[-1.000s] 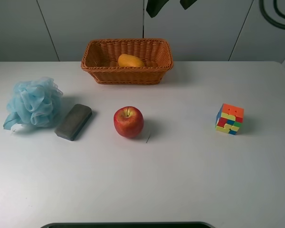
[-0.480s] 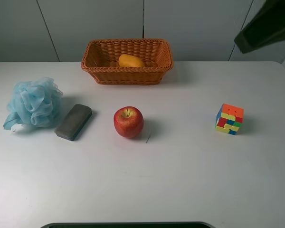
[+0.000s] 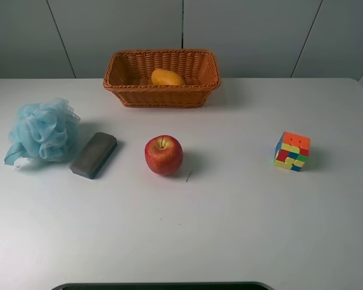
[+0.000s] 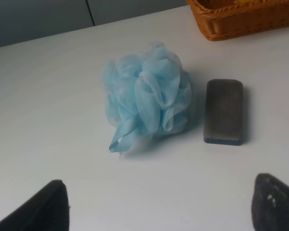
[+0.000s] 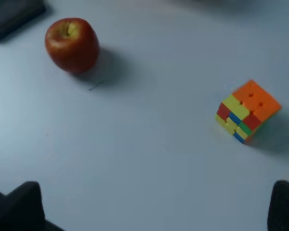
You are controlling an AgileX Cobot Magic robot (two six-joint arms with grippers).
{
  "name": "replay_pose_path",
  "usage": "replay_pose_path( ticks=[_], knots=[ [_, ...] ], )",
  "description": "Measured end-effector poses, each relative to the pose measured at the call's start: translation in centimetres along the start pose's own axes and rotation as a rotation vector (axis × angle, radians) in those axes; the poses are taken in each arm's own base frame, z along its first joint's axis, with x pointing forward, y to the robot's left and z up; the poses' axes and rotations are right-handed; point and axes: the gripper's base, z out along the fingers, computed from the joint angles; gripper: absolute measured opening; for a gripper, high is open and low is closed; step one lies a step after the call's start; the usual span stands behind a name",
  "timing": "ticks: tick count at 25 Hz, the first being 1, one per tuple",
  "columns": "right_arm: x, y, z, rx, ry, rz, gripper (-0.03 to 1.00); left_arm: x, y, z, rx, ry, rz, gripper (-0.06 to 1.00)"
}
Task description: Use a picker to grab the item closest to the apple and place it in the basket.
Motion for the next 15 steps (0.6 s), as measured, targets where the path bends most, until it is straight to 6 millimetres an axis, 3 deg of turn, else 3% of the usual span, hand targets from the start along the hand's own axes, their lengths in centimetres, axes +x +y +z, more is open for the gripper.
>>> replay_pose_path(
  ticks=[8, 11, 15],
  knots=[
    [6.7, 0.3, 0.8, 0.182, -0.221, 0.146, 0.70, 0.0, 0.0, 0.0, 0.000, 0.000, 0.000, 0.73],
    [7.8, 0.7, 0.5, 0.247, -0.321, 0.167, 0.70, 0.0, 0.0, 0.0, 0.000, 0.000, 0.000, 0.73],
    [7.8, 0.8, 0.4, 0.273, -0.342, 0.181, 0.70, 0.0, 0.0, 0.0, 0.000, 0.000, 0.000, 0.73]
  ],
)
